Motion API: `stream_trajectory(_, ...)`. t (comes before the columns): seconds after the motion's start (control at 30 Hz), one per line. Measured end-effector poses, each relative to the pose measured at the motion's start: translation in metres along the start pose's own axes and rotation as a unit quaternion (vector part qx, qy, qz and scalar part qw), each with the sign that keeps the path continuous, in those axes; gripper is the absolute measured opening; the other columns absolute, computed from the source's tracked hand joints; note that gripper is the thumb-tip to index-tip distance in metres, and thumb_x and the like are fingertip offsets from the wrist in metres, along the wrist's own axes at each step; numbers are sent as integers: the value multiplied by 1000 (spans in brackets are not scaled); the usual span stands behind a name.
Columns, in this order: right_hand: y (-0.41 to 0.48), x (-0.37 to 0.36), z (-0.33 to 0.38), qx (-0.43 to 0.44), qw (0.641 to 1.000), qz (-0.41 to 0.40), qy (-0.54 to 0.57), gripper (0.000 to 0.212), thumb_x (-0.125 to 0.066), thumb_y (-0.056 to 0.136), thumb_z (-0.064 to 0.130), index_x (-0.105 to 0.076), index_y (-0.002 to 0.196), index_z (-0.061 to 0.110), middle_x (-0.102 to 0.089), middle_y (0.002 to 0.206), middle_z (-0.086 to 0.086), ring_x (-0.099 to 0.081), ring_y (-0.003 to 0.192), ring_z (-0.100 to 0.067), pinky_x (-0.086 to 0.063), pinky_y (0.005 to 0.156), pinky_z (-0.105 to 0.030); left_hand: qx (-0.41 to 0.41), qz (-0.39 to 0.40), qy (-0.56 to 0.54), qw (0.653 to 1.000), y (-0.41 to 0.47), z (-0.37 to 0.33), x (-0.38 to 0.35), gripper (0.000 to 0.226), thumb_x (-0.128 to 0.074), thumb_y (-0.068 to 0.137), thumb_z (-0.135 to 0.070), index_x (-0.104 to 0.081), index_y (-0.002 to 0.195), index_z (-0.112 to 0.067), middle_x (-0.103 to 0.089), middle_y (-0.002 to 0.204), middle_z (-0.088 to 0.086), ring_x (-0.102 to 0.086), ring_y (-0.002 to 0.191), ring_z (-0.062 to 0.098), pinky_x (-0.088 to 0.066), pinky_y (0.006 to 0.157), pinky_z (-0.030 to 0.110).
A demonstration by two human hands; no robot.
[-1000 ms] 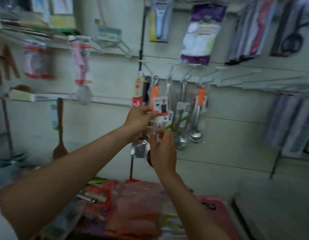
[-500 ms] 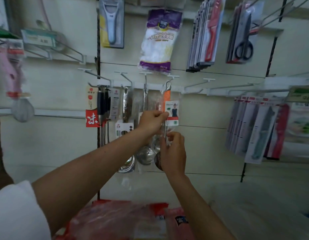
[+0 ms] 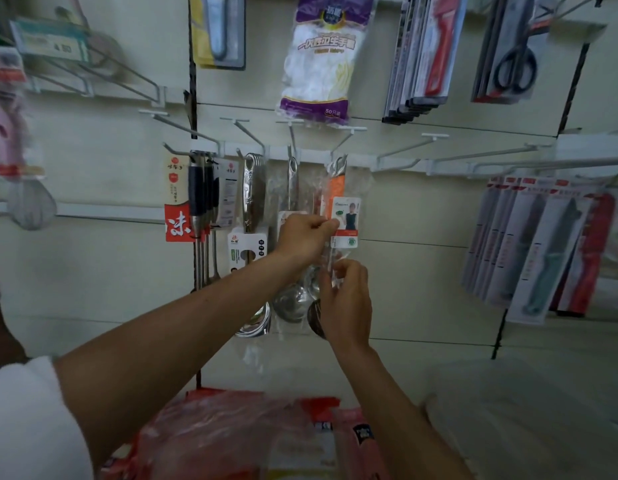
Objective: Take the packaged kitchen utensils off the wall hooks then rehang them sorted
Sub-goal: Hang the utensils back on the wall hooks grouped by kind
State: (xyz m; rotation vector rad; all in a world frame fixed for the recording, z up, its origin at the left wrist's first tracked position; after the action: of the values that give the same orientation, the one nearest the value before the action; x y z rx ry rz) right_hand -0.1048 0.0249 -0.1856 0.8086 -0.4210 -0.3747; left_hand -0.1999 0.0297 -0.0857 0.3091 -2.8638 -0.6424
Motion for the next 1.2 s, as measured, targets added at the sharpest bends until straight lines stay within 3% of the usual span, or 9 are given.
stream_trajectory(0.1,7,-4,-4,-22,1000,13,-15,19,-55,101,33,-53,111,17,-53,111,3,-53,79,-10,-50,70,-34,27,-1,11,1000,10,3,-2,23,-59,97,-24,-72,101,-5,-73,88,9,-71,74,24,-59,62,34)
stream_trajectory(0.23,21,-12,-12,-39,998,33,-41,19,-55,101,33,-52,112,17,-52,112,1,-54,79,-12,-49,69,-32,31,-7,23,999,25,7,-7,19,-59,97,-23,-71,88,-11,-73,91,13,-71,80,28,-61,73,41)
stream_trajectory(0.53,51,-41,-35,-53,996,49,-50,22,-55,101,33,-52,114,16,-54,112,-2,-54,78,-12,-45,66,-26,59,-65,33,996,66,24,-19,23,-63,94,-22,-72,103,-3,-73,95,15,-71,86,30,-61,73,44)
stream_trajectory(0.77,51,-44,-46,-33,995,66,-65,27,-54,100,38,-55,115,16,-53,113,-3,-61,87,-19,-41,67,-27,66,-107,6,992,67,46,-6,17,-76,85,-28,-74,81,-12,-75,83,9,-73,80,27,-60,80,47)
stream_trajectory(0.87,45,-38,-46,-22,995,68,-70,30,-54,100,39,-55,121,17,-54,118,-3,-60,94,-19,-41,70,-26,34,-93,26,995,54,48,7,28,-78,83,-29,-74,100,-7,-74,88,11,-69,76,21,-60,82,44)
stream_trajectory(0.97,39,-31,-41,-10,995,74,-72,36,-55,100,35,-53,130,16,-53,126,-5,-58,105,-21,-45,77,-27,-25,-79,125,989,34,44,26,51,-75,85,-31,-62,126,-4,-71,108,8,-67,90,15,-55,81,26)
stream_trajectory(1.1,34,-19,-26,2,993,75,-95,44,-56,99,35,-48,138,16,-51,134,-6,-54,115,-22,-48,86,-31,-89,-64,235,966,0,41,55,51,-69,88,-38,-60,131,-13,-69,111,3,-64,98,13,-51,87,28)
stream_trajectory(1.2,29,-12,-13,14,991,67,-113,41,-57,98,35,-50,134,15,-52,133,-8,-55,114,-25,-51,90,-40,-135,-43,294,945,-32,37,78,46,-68,89,-40,-62,130,-18,-63,114,-11,-62,104,12,-47,84,24)
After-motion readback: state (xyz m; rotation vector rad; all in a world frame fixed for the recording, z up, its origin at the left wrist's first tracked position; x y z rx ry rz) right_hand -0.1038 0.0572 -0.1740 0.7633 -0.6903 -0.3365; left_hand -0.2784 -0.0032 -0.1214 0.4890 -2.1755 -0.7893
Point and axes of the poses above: each hand's wrist, its own y-axis towards the middle knuckle, its own x-axis out of the back of the hand, z = x × y, the point moved 1 cm from there along y, towards the middle knuckle
